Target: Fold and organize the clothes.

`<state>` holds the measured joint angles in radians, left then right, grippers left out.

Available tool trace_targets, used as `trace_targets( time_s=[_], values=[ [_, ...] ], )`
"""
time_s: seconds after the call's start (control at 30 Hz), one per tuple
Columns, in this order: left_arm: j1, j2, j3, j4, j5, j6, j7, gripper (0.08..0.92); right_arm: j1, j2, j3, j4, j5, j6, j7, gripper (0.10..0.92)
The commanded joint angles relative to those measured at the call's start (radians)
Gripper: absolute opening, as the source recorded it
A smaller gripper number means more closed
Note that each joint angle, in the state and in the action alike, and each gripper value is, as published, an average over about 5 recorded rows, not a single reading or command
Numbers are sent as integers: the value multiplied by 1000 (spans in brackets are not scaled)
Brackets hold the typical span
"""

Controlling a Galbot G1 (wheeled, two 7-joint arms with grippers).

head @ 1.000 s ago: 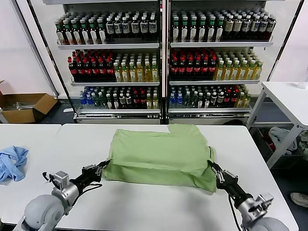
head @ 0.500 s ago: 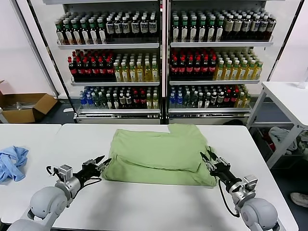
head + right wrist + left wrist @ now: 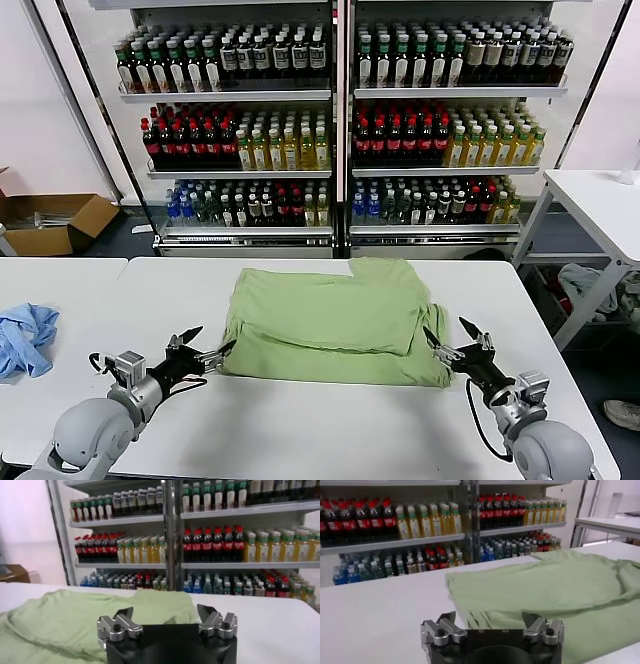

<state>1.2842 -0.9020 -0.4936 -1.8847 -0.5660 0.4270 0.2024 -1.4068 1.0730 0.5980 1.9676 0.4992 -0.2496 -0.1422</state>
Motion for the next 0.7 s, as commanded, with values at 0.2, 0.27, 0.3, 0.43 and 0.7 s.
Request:
trace_targets(
  time_s=[0.2,0.27,0.3,0.43,0.7],
  values=[
    [53,-7,-3,-38,4,4,-14,823,-114,8,52,84,-41,-60,40,823],
    [55,-9,-3,-35,-6,9,-21,823,-127,4,50,85,-41,-63,42,823],
    [56,-12,-2,-34,-13,12,-26,823,-134,3,46,84,-40,-65,43,823],
    [62,-25,2,-30,-44,23,-43,823,-154,7,24,82,-40,-76,50,823],
    [35,-11,23,15,-58,30,-42,823,-154,26,-21,68,-74,-118,72,822]
  ],
)
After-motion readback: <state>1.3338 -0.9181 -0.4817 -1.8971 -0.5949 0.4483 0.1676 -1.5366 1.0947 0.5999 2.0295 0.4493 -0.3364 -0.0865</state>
